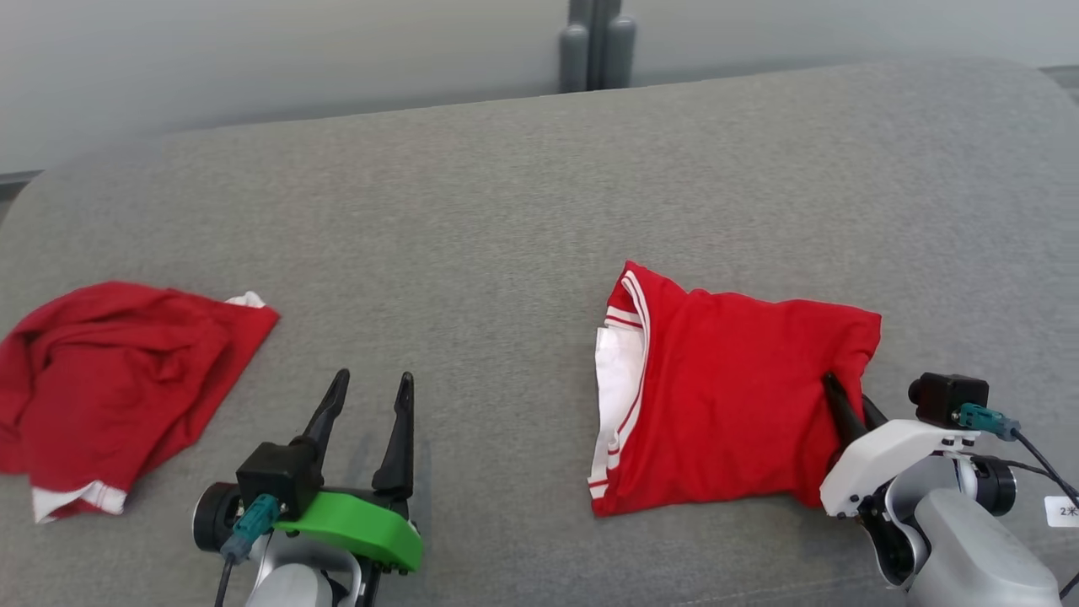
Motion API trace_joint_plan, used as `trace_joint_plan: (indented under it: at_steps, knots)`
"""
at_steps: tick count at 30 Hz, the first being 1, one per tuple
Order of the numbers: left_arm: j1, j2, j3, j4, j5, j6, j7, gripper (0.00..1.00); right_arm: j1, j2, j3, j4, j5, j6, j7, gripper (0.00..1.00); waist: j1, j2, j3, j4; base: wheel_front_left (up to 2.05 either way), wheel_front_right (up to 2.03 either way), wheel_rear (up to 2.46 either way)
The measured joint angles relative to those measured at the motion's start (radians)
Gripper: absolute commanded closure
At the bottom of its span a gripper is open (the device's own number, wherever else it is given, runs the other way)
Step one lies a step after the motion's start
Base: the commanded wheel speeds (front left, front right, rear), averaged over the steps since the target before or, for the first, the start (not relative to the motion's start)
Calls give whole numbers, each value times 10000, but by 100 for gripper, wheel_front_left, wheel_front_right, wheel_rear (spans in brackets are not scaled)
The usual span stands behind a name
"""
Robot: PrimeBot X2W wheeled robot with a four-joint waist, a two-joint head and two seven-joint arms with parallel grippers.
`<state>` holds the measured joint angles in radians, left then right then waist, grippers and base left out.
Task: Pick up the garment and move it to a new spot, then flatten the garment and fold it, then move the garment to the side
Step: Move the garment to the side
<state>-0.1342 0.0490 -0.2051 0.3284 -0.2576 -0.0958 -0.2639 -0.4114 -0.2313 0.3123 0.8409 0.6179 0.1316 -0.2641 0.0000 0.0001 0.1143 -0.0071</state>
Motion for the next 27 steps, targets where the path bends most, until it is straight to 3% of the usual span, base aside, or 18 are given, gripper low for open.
trace_joint_plan:
  at_steps: [13,21,27]
  knots:
    - [-862,-6,-830,-447,138,-81,-2,0,186,105,-314,-309,-61,-2,0,100,0,0,386,-2294,0,0,0]
    - [-1504,-6,-1241,-825,316,-100,0,0,-1083,8,-633,-694,-585,-2,0,100,0,0,1287,-2480,0,0,0]
    - [-2166,-8,-1379,-1354,686,-146,0,0,-3147,-614,-1574,-328,-1323,0,0,100,0,0,2218,-2133,0,0,0]
